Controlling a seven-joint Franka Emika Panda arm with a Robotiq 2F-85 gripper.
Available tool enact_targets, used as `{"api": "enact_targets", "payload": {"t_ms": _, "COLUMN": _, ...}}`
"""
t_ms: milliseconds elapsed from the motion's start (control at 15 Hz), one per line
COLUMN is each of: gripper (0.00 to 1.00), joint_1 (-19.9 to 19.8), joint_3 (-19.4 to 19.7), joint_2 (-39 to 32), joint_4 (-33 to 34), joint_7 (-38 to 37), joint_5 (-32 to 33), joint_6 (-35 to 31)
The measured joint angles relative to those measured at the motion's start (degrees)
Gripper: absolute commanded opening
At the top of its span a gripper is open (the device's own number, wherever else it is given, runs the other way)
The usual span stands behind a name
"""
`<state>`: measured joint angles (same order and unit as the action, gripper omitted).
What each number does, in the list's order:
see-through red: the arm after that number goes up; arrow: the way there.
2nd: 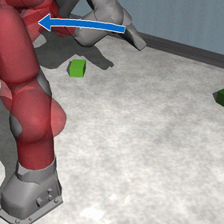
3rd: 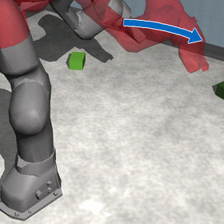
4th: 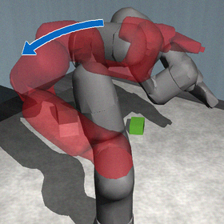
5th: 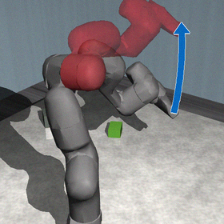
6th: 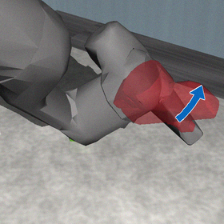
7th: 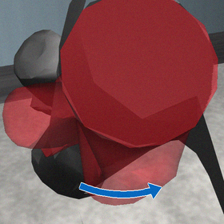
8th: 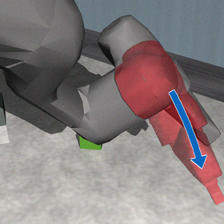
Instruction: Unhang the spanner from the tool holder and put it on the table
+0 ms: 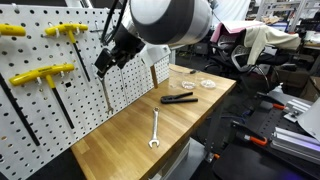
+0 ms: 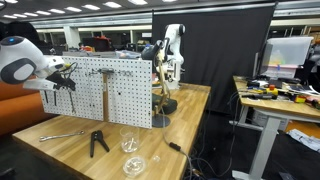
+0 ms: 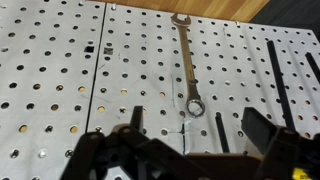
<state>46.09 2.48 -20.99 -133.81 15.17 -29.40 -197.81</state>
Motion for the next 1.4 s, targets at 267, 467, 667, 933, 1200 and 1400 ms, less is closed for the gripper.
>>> {"api": "enact_targets", "payload": {"t_ms": 267, "gripper": 1.0, "joint_1": 0.19, "joint_3": 0.56, "joint_2": -4.57, "joint_4": 3.14, "joint_7": -0.61, "joint_5": -0.05, "joint_6": 0.0}}
{"api": "enact_targets", "payload": {"t_ms": 467, "gripper": 1.0, "joint_1": 0.18, "joint_3": 0.95, "joint_2": -8.42, "joint_4": 5.51, "joint_7": -0.95, "joint_5": -0.12, "joint_6": 0.01}}
{"api": "enact_targets", "payload": {"t_ms": 667, "gripper": 1.0, "joint_1": 0.19, "joint_3": 1.21, "joint_2": -11.47, "joint_4": 7.47, "joint_7": -1.14, "joint_5": -0.15, "joint_6": 0.06}}
{"api": "enact_targets", "payload": {"t_ms": 933, "gripper": 1.0, "joint_1": 0.19, "joint_3": 1.3, "joint_2": -13.63, "joint_4": 9.95, "joint_7": -1.52, "joint_5": -0.16, "joint_6": 0.15}}
{"api": "enact_targets", "payload": {"t_ms": 1200, "gripper": 1.0, "joint_1": 0.2, "joint_3": 2.16, "joint_2": -15.01, "joint_4": 12.4, "joint_7": -2.27, "joint_5": -0.75, "joint_6": 0.53}}
{"api": "enact_targets", "payload": {"t_ms": 1400, "gripper": 1.0, "joint_1": 0.34, "joint_3": 2.98, "joint_2": -16.56, "joint_4": 14.16, "joint_7": -3.03, "joint_5": -1.54, "joint_6": 1.53}}
